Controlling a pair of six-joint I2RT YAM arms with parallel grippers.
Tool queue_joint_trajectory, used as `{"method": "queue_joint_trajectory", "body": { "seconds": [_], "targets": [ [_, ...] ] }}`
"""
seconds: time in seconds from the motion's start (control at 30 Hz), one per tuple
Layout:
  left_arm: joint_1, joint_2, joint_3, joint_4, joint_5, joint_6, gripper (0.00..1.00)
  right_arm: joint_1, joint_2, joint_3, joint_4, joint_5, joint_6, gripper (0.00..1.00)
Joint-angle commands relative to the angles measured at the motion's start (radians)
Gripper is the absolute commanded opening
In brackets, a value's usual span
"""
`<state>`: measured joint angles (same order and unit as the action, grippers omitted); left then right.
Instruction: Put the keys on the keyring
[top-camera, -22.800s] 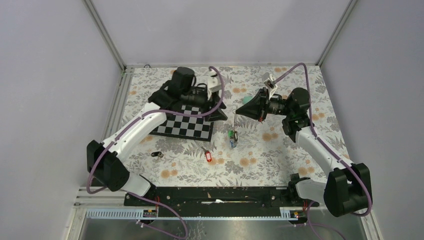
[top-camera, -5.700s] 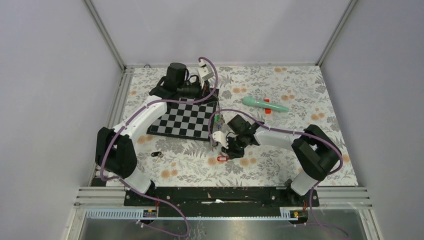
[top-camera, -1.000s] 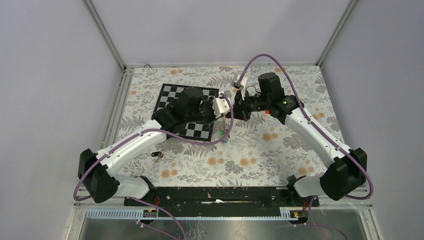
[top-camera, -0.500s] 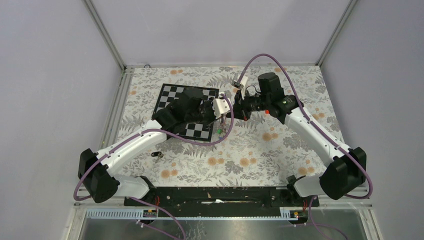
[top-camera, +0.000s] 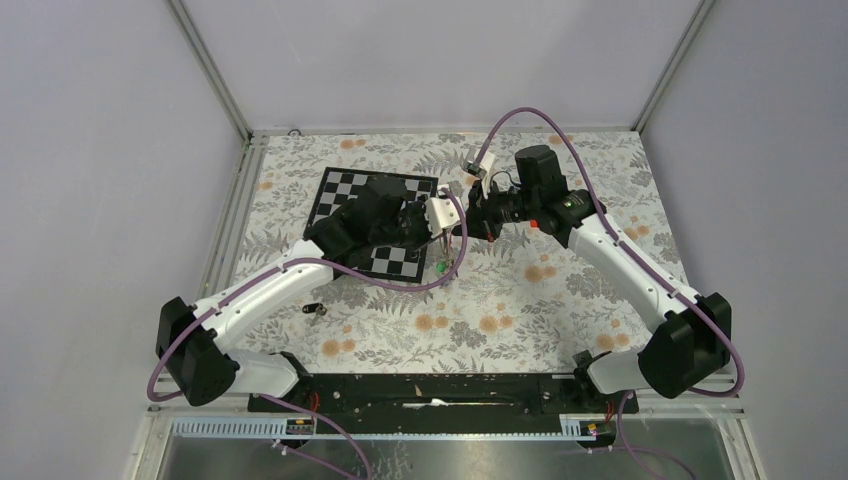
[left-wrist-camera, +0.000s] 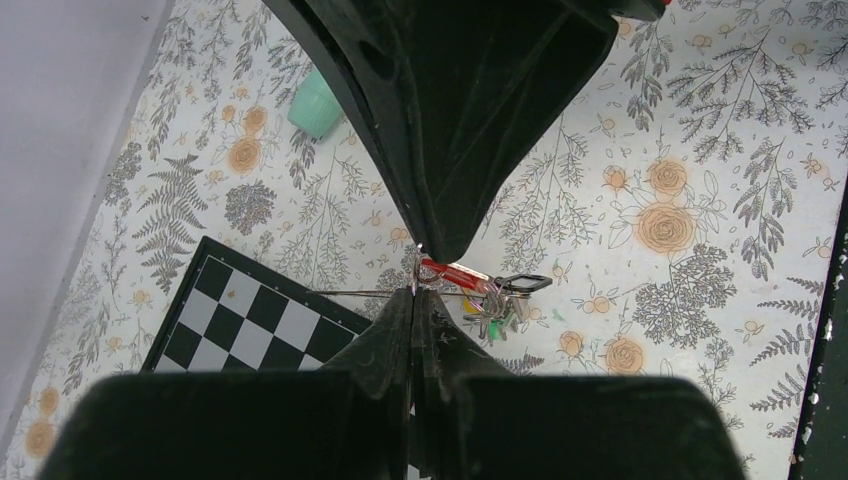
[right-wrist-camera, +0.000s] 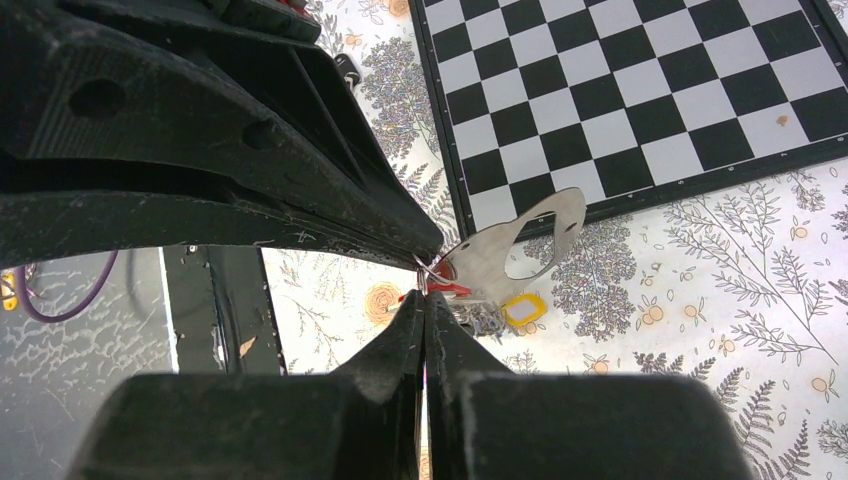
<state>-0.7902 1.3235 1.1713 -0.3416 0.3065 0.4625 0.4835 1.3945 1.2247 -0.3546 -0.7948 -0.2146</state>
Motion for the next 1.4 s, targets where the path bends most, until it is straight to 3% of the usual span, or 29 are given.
{"method": "queue_joint_trajectory", "body": {
  "seconds": [0.0, 0.77, 1.37],
  "targets": [
    [-0.007, -0.037, 0.001, 0.063, 0.038, -0.003, 0.00, -0.012, 0.009, 0.009, 0.030, 0.045, 0.008, 0.00],
    [-0.007, -0.019, 0.007, 0.068, 0.105, -0.049, 0.00, -0.016, 0.022, -0.007, 0.068, 0.045, 0.060, 0.00],
    [-0.007, -0.039, -0.027, 0.037, 0.193, 0.064, 0.00, -0.034, 0.035, -0.007, 0.072, 0.039, 0.093, 0.00]
  ]
}}
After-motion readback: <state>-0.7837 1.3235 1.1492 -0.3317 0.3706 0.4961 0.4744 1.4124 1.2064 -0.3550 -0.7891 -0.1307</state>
